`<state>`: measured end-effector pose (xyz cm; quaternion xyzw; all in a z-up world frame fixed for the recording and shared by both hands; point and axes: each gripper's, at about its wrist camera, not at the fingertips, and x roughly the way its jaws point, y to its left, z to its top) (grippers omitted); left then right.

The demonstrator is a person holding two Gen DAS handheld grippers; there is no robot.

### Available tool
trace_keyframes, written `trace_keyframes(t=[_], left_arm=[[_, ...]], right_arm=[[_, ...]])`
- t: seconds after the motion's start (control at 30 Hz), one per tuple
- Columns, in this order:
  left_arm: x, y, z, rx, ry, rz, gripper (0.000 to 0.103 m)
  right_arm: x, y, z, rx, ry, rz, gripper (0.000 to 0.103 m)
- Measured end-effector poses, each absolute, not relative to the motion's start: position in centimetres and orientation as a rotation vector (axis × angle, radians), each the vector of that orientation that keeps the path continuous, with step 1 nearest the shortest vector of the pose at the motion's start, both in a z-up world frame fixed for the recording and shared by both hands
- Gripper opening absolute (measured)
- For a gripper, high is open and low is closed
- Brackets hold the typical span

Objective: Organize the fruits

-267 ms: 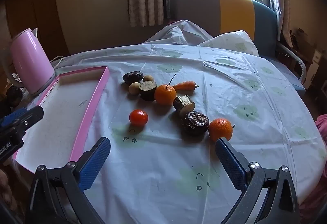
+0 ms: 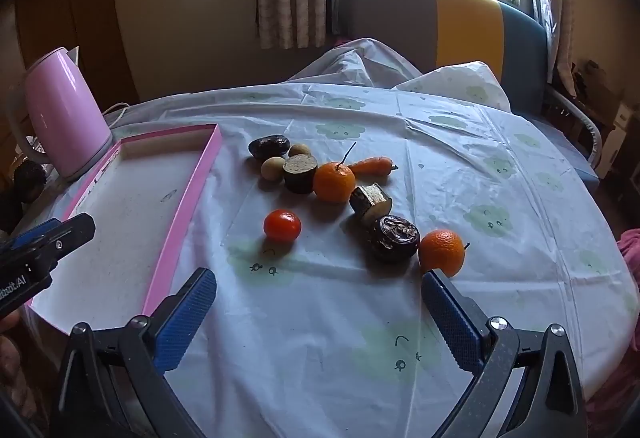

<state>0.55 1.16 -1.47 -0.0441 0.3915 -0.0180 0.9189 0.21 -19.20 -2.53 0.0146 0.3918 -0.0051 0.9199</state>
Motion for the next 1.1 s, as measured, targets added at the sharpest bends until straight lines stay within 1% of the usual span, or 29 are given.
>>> trace_keyframes(t=[0.07, 0.2, 0.43, 0.5, 1.1], left_arm=[[0.6, 1.2, -1.4, -0.083, 0.800, -0.033, 0.062], [0.5, 1.2, -1.1, -0.061, 0.783, -0.030, 0.066], [0.1, 0.8, -0.8, -0.051, 0.765, -0.035, 0.068], [0.1, 0.8, -0.8, -0.051, 0.763, -0.041, 0.071], [-0.4, 0.4, -0.4, -0.045, 0.751, -0.060, 0.071]], right_arm=[[0.2, -19.0, -2.6, 0.022, 0.808, -0.007, 0.103], [-0.2, -18.8, -2.6, 0.004, 0.807, 0.001, 0.103], [-0.1, -18.8, -2.5, 0.005, 0.809, 0.006, 0.103], [0.0, -18.9, -2.4, 0.006, 0.811, 0.004, 0.103], [-0.4, -19.0, -1.8, 0.006, 0.798, 0.006, 0.103]])
